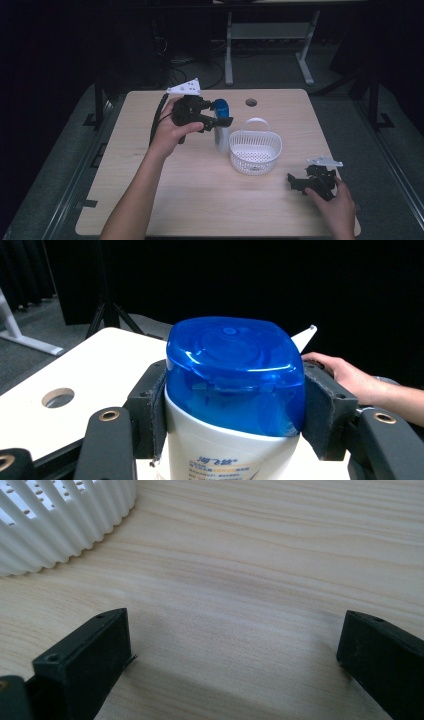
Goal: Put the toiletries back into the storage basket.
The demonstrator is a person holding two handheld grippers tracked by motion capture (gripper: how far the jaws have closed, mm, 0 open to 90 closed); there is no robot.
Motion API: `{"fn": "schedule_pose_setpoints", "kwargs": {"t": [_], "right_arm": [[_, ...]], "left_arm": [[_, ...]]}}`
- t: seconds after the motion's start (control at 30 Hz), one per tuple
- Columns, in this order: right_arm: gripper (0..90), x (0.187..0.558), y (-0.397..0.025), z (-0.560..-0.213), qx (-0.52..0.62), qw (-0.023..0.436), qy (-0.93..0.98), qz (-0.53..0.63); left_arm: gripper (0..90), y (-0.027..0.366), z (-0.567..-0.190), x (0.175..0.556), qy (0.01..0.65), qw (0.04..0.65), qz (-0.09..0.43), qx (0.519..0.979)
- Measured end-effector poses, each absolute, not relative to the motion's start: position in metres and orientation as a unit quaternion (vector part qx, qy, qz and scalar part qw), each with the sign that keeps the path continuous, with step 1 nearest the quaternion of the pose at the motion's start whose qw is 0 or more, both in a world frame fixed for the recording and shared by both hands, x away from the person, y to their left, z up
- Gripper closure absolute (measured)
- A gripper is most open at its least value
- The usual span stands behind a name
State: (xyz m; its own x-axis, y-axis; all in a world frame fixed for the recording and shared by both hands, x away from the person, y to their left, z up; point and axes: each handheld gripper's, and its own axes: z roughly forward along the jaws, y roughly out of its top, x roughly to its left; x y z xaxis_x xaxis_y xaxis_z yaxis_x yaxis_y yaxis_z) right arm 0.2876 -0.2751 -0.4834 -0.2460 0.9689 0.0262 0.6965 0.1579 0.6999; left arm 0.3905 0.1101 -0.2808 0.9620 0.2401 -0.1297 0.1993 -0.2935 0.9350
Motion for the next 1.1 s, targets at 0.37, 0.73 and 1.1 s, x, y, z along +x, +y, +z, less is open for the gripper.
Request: {"fn": "schedule_pose_setpoints", "kwargs": {"t": [0.37, 0.73, 1.1], "right_arm": [[0.4, 0.288, -0.275, -0.483, 0.572, 0.223, 0.728, 0.306], [0.5, 0.288, -0.275, -0.483, 0.572, 0.223, 0.728, 0.306], [0.5, 0.288, -0.275, -0.483, 0.572, 0.223, 0.728, 0.306]], "left_arm": [[37.8, 0.095, -0.276, 0.396, 0.128, 0.582, 0.015, 0.803], [37.8, 0.08, -0.279, 0.402, 0.116, 0.589, 0.01, 0.8], [37.8, 0.067, -0.286, 0.405, 0.108, 0.586, 0.006, 0.803]]}}
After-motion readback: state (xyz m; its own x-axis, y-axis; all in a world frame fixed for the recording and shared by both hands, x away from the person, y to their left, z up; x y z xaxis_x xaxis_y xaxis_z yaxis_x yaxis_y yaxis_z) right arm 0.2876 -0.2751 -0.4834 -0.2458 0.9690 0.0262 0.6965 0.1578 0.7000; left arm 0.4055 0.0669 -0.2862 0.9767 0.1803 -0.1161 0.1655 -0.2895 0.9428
